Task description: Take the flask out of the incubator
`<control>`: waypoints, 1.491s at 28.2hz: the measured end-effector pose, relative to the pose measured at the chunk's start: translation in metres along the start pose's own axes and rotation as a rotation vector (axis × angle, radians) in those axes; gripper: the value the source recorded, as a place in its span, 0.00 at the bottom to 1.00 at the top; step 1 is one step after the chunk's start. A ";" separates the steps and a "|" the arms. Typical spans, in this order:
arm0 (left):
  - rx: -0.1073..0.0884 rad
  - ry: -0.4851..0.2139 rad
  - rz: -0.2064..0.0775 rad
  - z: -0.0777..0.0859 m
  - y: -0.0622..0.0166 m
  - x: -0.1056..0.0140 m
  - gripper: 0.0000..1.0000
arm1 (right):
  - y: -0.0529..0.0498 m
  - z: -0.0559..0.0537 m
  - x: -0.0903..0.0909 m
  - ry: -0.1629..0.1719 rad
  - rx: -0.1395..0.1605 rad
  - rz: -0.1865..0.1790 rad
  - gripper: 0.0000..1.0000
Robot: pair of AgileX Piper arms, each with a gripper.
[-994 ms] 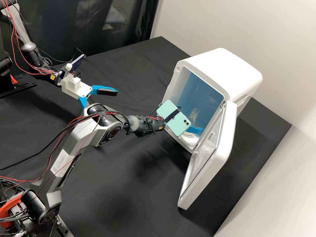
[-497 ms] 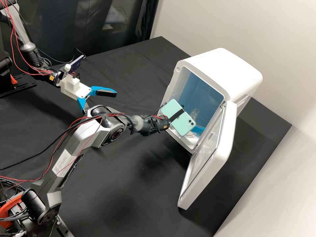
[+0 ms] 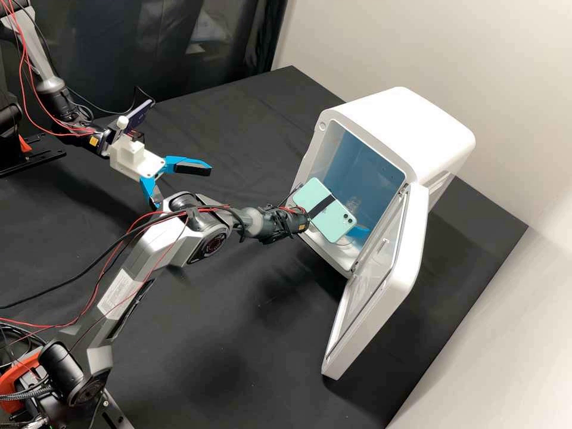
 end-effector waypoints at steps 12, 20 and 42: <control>0.000 0.000 0.000 0.000 0.0000 0.000 1.00 | 0.003 -0.004 0.007 0.016 0.005 0.017 0.00; 0.000 0.000 0.000 0.000 0.0000 0.000 1.00 | 0.008 0.002 0.011 0.006 0.004 0.029 0.00; 0.000 0.000 0.000 0.000 0.0000 0.000 1.00 | -0.003 0.012 0.020 -0.015 -0.022 0.011 0.00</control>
